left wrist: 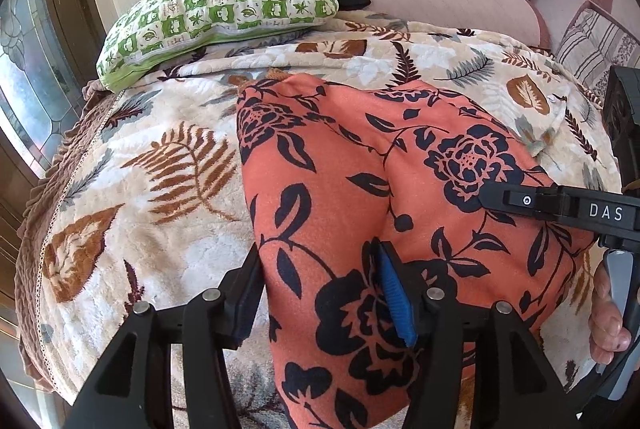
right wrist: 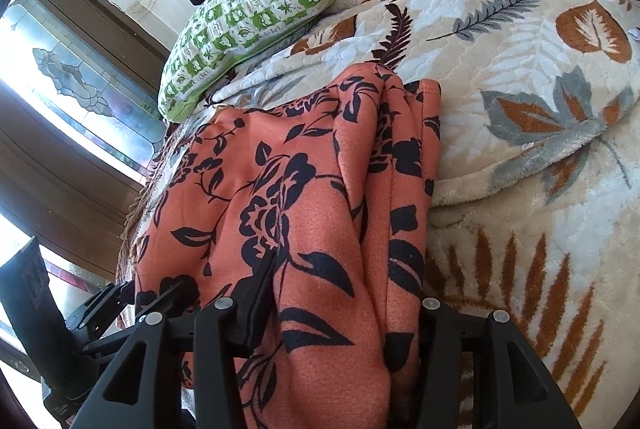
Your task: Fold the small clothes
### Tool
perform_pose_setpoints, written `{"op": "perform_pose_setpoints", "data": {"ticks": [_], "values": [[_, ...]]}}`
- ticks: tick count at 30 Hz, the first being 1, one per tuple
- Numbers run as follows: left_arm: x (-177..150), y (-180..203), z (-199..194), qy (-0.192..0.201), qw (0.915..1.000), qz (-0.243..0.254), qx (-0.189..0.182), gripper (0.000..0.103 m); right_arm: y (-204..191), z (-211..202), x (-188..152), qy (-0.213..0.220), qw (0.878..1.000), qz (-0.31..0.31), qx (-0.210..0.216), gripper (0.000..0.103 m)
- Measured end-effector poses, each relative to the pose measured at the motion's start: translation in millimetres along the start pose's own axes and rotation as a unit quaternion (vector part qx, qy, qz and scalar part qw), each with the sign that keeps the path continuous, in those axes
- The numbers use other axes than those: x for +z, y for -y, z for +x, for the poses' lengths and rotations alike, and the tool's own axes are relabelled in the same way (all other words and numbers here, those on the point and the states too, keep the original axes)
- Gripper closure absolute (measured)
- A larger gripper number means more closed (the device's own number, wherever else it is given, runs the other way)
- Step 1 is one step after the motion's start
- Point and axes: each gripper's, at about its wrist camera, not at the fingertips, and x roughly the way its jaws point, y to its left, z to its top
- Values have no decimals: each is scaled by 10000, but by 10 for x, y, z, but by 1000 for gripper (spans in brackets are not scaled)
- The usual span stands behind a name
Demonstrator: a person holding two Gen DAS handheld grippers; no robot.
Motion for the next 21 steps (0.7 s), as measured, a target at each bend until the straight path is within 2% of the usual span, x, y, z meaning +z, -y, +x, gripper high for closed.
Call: {"op": "perform_pose_setpoints", "data": {"ticks": [5,8,12,17,19,21], "values": [[53,-35,-197,436,9982,128,387,45,12,-138,49,122,9999,74,8,50],[93,-64,-274,610,9969,109,478,45,-21,-265,72,335,9994,-13,-73,50],[107,-80,-261,586,9971,45,481,45,-95,-427,86,702,9969,-211,-273,50],[101,-63,-227,558,9971,54,520,45,-328,-716,53,1527,9848,-774,-290,50],[101,-65,-205,534,9971,51,535,45,-428,-765,34,1608,9821,-975,-91,50],[105,-71,-170,489,9973,45,552,45,-476,-718,15,1421,9843,-1047,81,50]]}}
